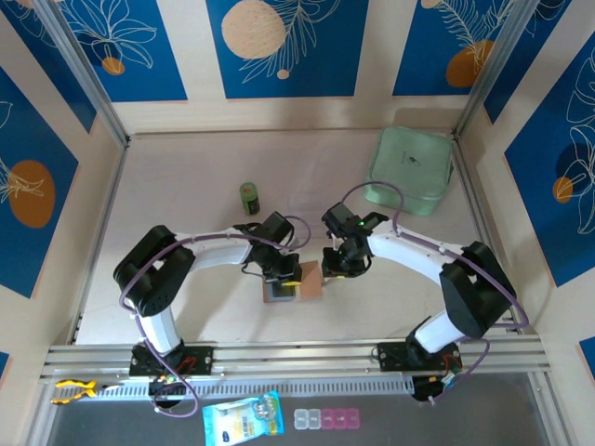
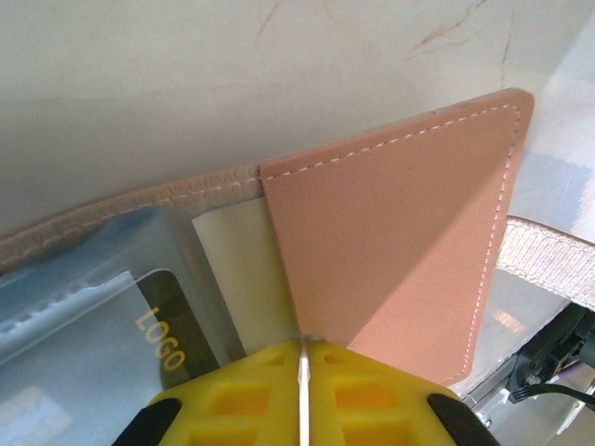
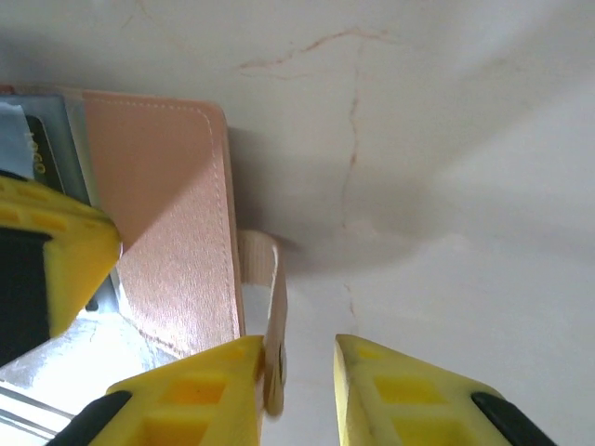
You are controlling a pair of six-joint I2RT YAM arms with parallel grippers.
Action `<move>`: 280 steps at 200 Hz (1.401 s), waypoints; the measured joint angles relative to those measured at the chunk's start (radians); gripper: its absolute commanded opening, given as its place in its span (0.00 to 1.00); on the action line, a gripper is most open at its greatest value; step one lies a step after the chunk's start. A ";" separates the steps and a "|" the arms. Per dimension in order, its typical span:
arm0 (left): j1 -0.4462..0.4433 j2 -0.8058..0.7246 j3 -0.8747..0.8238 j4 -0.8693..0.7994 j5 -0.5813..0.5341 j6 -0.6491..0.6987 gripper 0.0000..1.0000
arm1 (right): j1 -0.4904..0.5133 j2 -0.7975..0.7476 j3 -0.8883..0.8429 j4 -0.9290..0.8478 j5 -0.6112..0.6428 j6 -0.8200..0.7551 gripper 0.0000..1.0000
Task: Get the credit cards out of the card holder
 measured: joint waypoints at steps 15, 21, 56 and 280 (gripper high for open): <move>0.000 0.000 0.000 0.000 0.000 0.000 0.11 | 0.000 -0.030 0.002 -0.033 0.010 0.003 0.27; 0.000 0.000 0.000 0.000 0.000 0.000 0.12 | 0.000 -0.039 0.005 -0.045 0.010 0.004 0.27; 0.000 0.000 0.000 0.000 0.000 -0.001 0.12 | 0.017 -0.070 0.059 -0.055 -0.023 0.040 0.27; 0.033 -0.284 -0.166 -0.107 -0.192 -0.074 0.33 | 0.127 0.224 0.146 -0.051 0.111 0.031 0.66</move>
